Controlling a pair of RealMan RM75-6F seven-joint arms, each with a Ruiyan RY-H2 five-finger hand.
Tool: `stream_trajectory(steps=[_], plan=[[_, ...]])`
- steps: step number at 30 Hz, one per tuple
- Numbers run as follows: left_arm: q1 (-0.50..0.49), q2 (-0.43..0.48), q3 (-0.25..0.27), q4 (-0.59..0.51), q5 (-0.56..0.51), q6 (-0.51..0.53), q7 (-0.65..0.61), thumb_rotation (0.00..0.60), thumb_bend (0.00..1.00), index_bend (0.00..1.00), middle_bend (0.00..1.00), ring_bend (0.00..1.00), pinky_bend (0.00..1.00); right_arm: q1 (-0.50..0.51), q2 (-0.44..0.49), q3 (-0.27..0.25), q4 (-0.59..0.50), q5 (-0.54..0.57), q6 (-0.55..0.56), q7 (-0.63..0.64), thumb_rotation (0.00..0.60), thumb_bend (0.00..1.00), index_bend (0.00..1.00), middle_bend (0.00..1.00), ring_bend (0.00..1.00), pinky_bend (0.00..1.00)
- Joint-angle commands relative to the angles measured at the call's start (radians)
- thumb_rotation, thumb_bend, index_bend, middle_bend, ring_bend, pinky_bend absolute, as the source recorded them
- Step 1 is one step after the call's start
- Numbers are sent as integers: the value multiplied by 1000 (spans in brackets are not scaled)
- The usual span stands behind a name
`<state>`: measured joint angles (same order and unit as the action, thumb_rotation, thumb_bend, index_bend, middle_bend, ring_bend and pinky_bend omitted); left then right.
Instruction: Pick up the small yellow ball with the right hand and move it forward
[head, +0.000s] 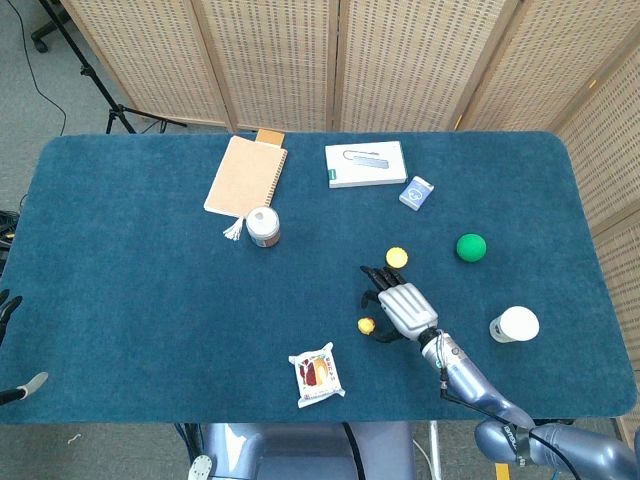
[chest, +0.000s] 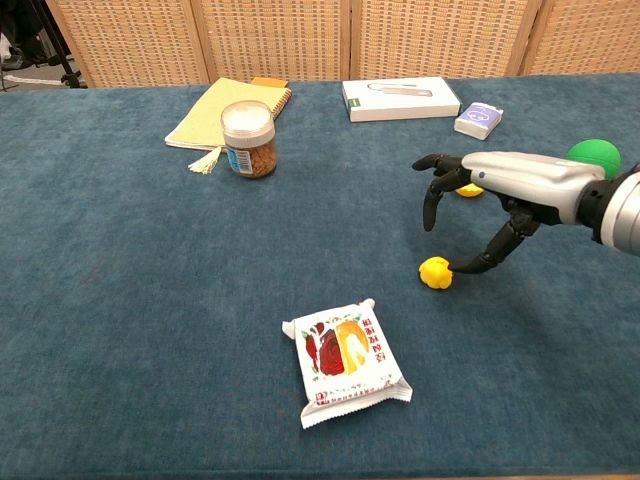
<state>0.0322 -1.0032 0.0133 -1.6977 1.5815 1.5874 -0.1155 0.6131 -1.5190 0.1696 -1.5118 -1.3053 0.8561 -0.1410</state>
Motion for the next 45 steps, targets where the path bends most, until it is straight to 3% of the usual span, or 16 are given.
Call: stream_trajectory(steps=[1,12,20,30,38,45], plan=[[0,2,2,2,4,0,-2,600,0,0,0,0,0,8,-21,-8,14,20,3,-29,600,260,402,0,0,0],[-5,4,3,5,5,-6,-8,600,0,0,0,0,0,22,-58,-23,55,93,-4,-86,600,311,402,0,0,0],[-8,4,4,4,5,-11,-5,600,0,0,0,0,0,33,-67,-25,60,112,-5,-82,600,364,460,0,0,0],[-10,7,3,4,2,-12,-12,600,0,0,0,0,0,35,-40,-14,11,94,25,-46,600,402,495,0,0,0],[-10,8,3,4,1,-13,-16,600,0,0,0,0,0,53,12,84,-22,134,74,-7,600,459,505,0,0,0],[-17,10,1,-4,-14,-31,-8,600,0,0,0,0,0,136,18,192,139,344,-8,-40,600,466,505,0,0,0]])
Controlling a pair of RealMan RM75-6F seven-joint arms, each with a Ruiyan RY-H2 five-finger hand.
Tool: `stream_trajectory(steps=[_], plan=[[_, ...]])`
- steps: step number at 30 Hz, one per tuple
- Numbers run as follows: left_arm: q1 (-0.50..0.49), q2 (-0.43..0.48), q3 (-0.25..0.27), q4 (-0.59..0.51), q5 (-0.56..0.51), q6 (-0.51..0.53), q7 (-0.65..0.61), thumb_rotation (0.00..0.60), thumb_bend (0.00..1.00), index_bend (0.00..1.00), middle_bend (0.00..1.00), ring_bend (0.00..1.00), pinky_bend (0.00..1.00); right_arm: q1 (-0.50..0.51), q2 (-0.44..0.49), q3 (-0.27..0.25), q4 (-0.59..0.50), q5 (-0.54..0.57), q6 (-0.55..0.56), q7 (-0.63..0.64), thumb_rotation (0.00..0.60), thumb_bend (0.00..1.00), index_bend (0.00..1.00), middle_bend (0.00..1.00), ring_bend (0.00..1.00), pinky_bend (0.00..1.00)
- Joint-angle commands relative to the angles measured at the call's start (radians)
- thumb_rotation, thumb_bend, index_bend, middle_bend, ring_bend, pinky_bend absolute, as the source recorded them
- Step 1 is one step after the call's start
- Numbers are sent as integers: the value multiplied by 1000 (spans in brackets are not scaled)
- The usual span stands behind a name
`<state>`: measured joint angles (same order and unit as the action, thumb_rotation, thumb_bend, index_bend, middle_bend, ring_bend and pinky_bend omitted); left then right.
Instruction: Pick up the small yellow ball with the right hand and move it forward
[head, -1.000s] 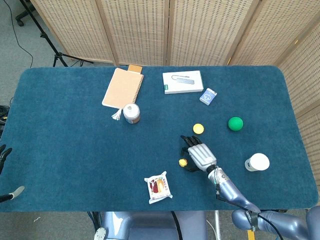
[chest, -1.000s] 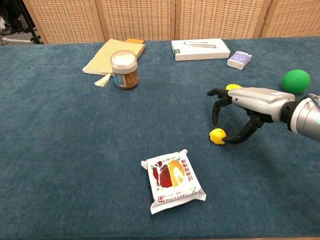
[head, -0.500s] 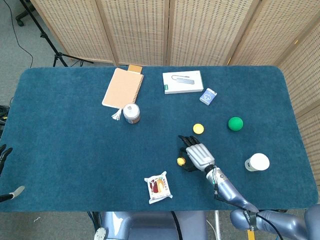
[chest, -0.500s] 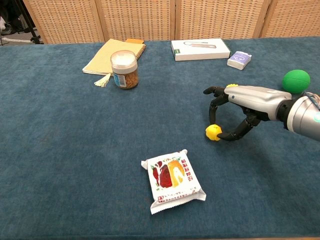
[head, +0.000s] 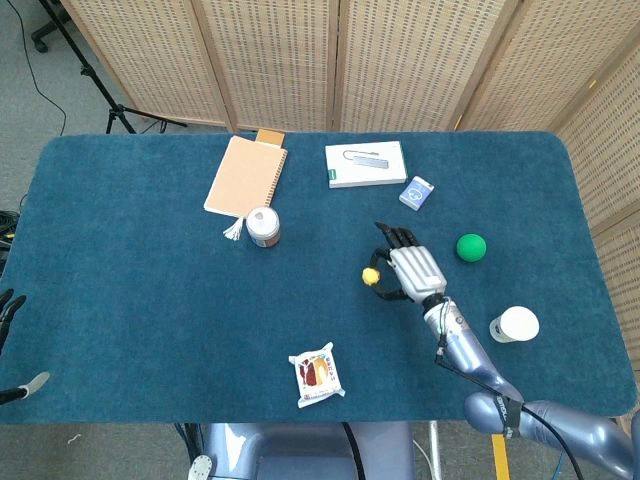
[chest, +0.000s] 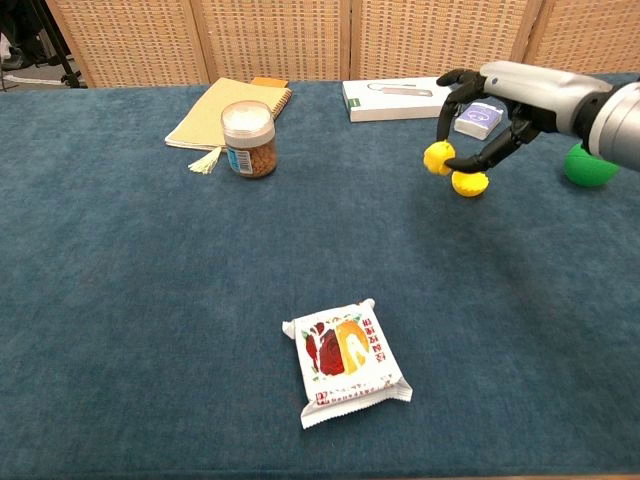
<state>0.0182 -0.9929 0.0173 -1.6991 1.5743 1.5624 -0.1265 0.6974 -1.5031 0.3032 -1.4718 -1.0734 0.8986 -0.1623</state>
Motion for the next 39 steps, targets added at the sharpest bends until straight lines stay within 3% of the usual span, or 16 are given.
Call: stream_trajectory(steps=[1,10,16,26,39], plan=[[-5,0,-5,-4,-14,-11,6,600,0,0,0,0,0,65,-2,64,135,138,-67,-26,600,466,505,0,0,0],[-27,8,-1,-34,-36,-66,40,600,0,0,0,0,0,133,-101,55,436,265,-202,-6,600,466,505,0,0,0],[-35,5,-11,-50,-60,-80,64,600,0,0,0,0,0,138,-137,48,532,253,-253,58,600,466,505,0,0,0],[-38,1,-13,-48,-73,-88,70,600,0,0,0,0,0,110,-113,14,415,125,-184,108,600,466,505,0,0,0],[-38,7,-12,-41,-73,-86,48,600,0,0,0,0,0,118,-122,-1,403,153,-173,62,600,466,505,0,0,0]])
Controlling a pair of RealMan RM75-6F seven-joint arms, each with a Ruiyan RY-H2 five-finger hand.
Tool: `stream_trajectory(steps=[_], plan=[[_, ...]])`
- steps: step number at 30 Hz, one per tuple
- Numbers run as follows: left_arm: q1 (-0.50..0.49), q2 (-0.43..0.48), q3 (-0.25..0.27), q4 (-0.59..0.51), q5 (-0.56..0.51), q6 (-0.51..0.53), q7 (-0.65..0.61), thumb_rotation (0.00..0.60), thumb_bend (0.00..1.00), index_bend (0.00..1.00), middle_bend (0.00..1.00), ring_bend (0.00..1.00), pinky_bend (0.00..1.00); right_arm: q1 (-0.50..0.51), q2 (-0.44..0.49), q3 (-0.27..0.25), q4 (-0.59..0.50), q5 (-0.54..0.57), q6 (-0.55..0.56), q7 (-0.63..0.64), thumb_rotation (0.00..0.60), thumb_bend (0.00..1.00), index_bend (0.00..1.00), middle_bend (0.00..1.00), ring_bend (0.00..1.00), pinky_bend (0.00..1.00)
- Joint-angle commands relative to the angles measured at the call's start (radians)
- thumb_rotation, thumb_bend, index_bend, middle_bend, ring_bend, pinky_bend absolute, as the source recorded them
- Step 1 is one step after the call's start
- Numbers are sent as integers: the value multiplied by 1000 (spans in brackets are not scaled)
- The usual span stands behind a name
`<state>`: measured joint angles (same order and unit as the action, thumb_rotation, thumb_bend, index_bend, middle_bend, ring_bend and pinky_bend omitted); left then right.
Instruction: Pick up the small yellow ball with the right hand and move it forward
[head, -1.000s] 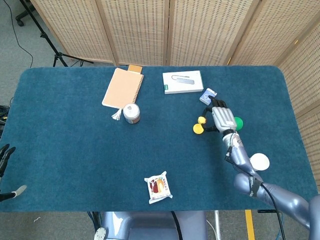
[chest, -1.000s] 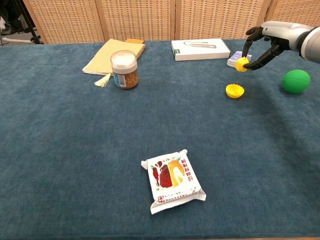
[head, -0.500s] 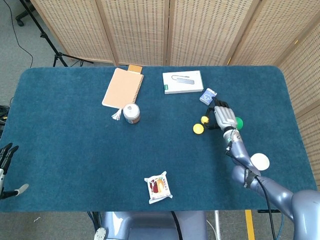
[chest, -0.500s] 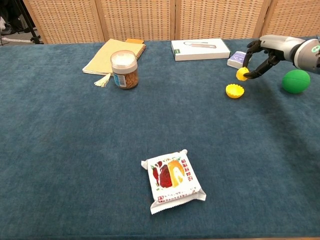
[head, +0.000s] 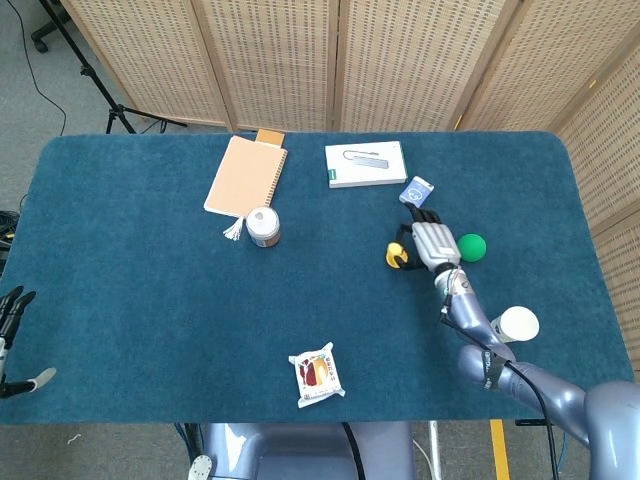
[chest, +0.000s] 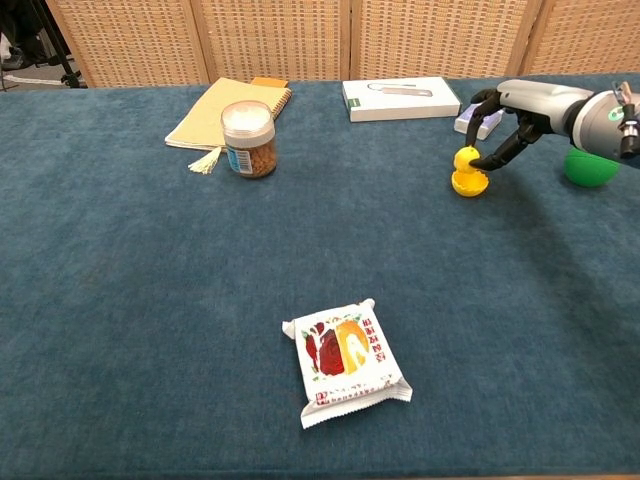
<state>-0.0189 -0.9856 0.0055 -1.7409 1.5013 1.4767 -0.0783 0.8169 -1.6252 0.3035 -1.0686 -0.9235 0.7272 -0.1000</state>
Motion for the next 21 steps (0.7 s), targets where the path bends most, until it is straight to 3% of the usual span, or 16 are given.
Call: stream_trajectory(steps=[1,6,9,14,21], plan=[[-1,0,0,0,1,-1,0,600,0,0,0,0,0,-3,2,-2,-2,5,-3,3,600,466,505,0,0,0],[-1,1,3,0,6,0,2,600,0,0,0,0,0,-7,10,-11,-25,-9,-2,9,600,463,505,0,0,0],[-1,1,3,-2,4,-2,5,600,0,0,0,0,0,-6,9,-14,-24,-9,-7,10,600,410,498,0,0,0],[0,1,2,0,1,1,3,600,0,0,0,0,0,-5,17,-22,-24,-2,-15,-1,600,235,319,0,0,0],[-1,2,4,-1,3,-2,3,600,0,0,0,0,0,-12,45,-25,-67,-8,1,-7,600,208,271,0,0,0]])
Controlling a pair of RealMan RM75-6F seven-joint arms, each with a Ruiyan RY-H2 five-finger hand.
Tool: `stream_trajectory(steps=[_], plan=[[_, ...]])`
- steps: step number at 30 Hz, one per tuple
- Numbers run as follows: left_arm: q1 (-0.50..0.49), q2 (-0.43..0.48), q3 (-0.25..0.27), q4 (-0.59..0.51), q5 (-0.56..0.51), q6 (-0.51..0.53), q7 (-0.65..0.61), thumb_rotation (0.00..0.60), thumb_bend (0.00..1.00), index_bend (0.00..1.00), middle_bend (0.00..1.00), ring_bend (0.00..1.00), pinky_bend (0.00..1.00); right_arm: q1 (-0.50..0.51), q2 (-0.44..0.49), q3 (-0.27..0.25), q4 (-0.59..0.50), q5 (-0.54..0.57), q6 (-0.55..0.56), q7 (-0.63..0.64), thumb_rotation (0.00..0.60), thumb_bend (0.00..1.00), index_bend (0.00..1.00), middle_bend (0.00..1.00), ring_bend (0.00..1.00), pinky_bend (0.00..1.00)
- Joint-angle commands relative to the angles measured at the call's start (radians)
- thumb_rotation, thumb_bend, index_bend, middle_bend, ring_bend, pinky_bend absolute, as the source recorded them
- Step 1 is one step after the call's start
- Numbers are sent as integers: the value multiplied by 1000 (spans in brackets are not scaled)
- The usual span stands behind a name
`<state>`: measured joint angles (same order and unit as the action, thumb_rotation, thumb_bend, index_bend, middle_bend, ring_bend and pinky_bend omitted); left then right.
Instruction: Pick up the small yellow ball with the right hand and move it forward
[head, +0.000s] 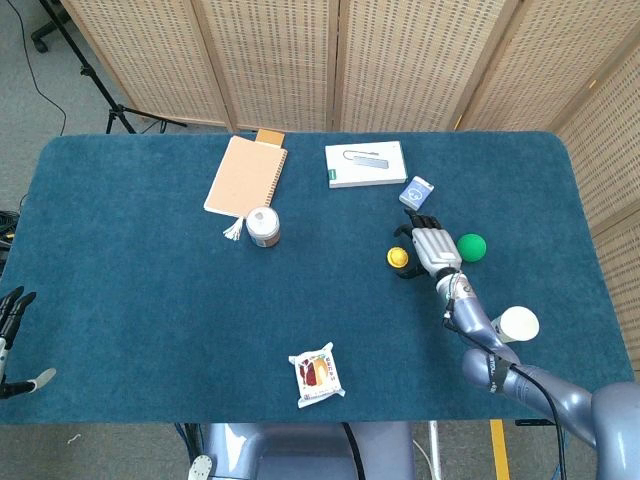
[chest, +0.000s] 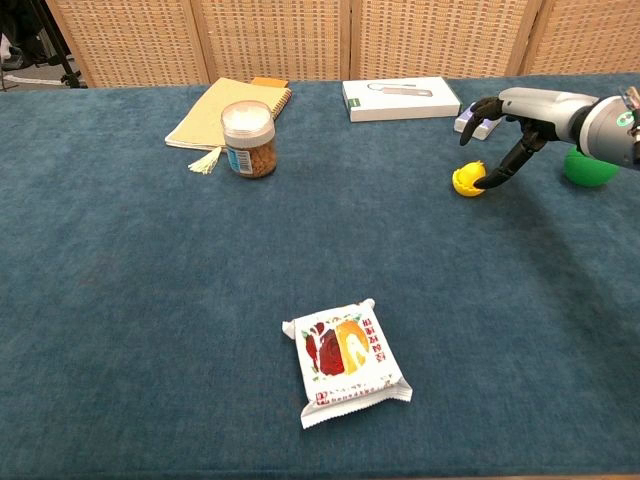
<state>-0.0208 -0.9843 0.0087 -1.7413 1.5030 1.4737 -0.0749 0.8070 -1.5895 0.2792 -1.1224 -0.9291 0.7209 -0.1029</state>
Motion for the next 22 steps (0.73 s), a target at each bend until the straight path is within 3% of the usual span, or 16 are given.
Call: stream_trajectory(steps=[1,3,10,14,18,22], plan=[[1,1,1,0,3,3,-1,600,0,0,0,0,0,-4,15,0,-24,-4,13,-5,600,208,271,0,0,0],[2,1,1,-1,4,5,-2,600,0,0,0,0,0,-8,30,7,-50,-9,30,-2,600,208,271,0,0,0],[9,4,6,4,18,19,-15,600,0,0,0,0,0,-111,210,-7,-313,-139,192,31,600,208,270,0,0,0],[8,3,2,19,18,22,-35,600,0,0,0,0,0,-225,332,-57,-438,-285,342,96,600,160,227,0,0,0],[3,-12,-17,46,10,36,-49,600,0,0,0,0,0,-338,398,-116,-460,-418,508,157,600,17,140,0,0,0],[17,-33,-35,63,10,88,-24,600,0,0,0,0,0,-450,438,-191,-466,-507,638,206,600,0,108,0,0,0]])
